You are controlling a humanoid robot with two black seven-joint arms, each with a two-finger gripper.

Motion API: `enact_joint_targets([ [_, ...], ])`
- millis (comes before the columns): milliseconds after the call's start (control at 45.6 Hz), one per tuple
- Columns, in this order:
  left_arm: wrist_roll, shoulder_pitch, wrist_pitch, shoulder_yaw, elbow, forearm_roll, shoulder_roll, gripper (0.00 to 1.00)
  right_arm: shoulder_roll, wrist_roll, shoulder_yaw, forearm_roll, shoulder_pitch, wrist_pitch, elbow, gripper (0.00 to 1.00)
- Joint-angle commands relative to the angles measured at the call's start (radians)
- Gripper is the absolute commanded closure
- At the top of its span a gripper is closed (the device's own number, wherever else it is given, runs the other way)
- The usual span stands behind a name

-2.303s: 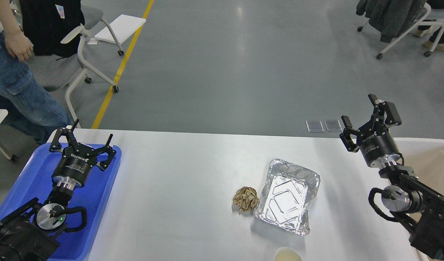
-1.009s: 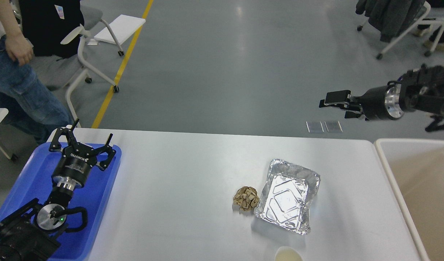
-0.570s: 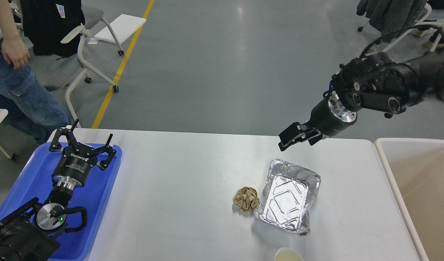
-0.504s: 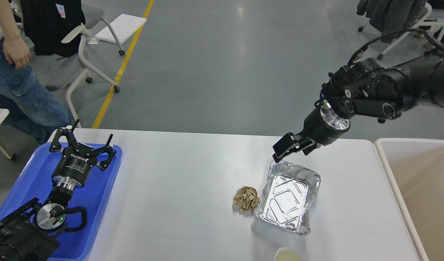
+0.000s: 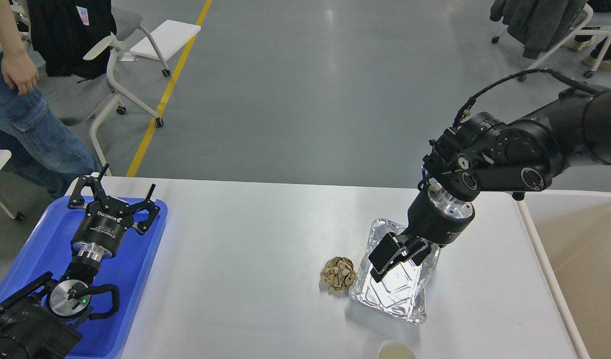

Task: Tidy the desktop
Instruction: 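Lower the right gripper past the foil tray toward the white paper cup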

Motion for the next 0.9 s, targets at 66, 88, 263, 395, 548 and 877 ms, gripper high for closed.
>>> enact_joint_targets([
  [66, -0.001, 0.001, 0.0, 0.0, 0.0, 0.0, 0.001, 0.01, -0.015, 0.001, 0.006, -0.006, 0.021, 0.003, 0.09, 0.0],
  [88, -0.001, 0.001, 0.0, 0.0, 0.0, 0.0, 0.001, 0.01, -0.016, 0.001, 0.006, -0.006, 0.024, 0.003, 0.099, 0.0],
  [263, -0.001, 0.001, 0.0, 0.0, 0.0, 0.0, 0.001, 0.01, -0.036, 0.001, 0.002, -0.006, 0.03, -0.007, 0.124, 0.0],
  [395, -0.001, 0.001, 0.0, 0.0, 0.0, 0.0, 0.001, 0.01, -0.047, 0.001, -0.029, -0.006, -0.015, -0.057, 0.124, 0.0],
  [548, -0.001, 0.001, 0.0, 0.0, 0.0, 0.0, 0.001, 0.01, -0.07, 0.001, -0.05, -0.041, -0.114, -0.123, 0.118, 0.0],
  [877, -0.001, 0.001, 0.0, 0.0, 0.0, 0.0, 0.001, 0.01, -0.099, 0.001, -0.054, -0.074, -0.274, -0.221, 0.113, 0.0],
])
